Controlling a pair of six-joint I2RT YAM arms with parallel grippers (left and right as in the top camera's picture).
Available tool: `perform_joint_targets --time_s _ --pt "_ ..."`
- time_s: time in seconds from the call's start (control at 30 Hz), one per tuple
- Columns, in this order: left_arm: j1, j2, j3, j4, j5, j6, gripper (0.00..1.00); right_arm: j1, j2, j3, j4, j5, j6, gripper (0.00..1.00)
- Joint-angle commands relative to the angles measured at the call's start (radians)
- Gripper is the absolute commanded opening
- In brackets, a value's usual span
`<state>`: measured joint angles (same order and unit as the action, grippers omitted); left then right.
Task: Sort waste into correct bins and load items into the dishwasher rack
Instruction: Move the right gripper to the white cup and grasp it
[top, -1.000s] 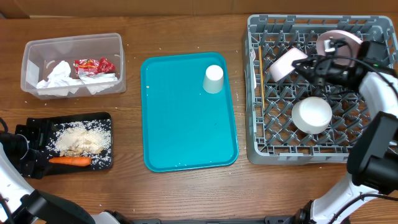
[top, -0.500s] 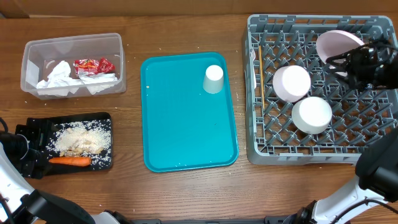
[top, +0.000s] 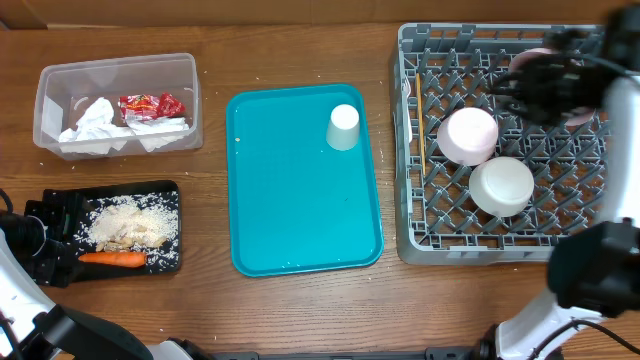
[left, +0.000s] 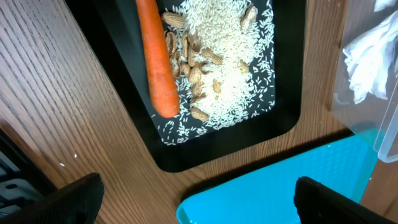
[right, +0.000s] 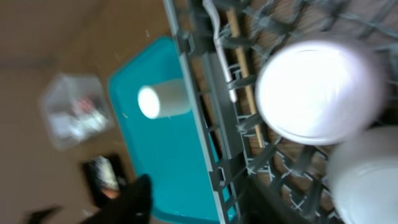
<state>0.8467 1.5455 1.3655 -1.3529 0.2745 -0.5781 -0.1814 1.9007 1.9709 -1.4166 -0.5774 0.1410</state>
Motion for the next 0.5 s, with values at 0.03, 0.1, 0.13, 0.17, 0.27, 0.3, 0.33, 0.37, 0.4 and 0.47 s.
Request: perform_joint_targets --time_s 0.03,0.1,0.13,0.17,0.27,0.3,0.33,0.37,0.4,0.47 --pt "0.004 0.005 -0.002 0.000 0.004 -0.013 1.00 0.333 -0.034 -0.007 0.125 0.357 0.154 0.95" --pt "0.004 0.005 -0.002 0.000 0.004 -0.013 1.00 0.496 -0.016 -0.029 0.218 0.517 0.212 1.00" --pt "0.004 0.005 -0.002 0.000 0.004 -0.013 1.00 0.535 -0.007 -0.030 0.236 0.563 0.235 1.00" --pt "0.004 0.005 -0.002 0.000 0.004 -0.013 1.00 0.579 0.009 -0.030 0.256 0.621 0.268 1.00" --pt "0.004 0.005 -0.002 0.000 0.004 -0.013 1.00 0.652 0.060 -0.031 0.292 0.726 0.359 1.00" --pt "0.004 0.005 -0.002 0.000 0.004 -0.013 1.00 0.660 0.072 -0.031 0.298 0.737 0.377 1.00" --pt "0.004 0.005 -0.002 0.000 0.004 -0.013 1.00 0.666 0.092 -0.031 0.308 0.742 0.391 1.00" --pt "0.004 0.005 -0.002 0.000 0.004 -0.013 1.00 0.670 0.114 -0.031 0.319 0.736 0.391 1.00" --pt "0.004 0.005 -0.002 0.000 0.004 -0.013 1.00 0.670 0.132 -0.031 0.326 0.733 0.391 1.00" --pt "0.004 0.005 -0.002 0.000 0.004 -0.013 1.00 0.670 0.190 -0.031 0.352 0.692 0.347 1.00"
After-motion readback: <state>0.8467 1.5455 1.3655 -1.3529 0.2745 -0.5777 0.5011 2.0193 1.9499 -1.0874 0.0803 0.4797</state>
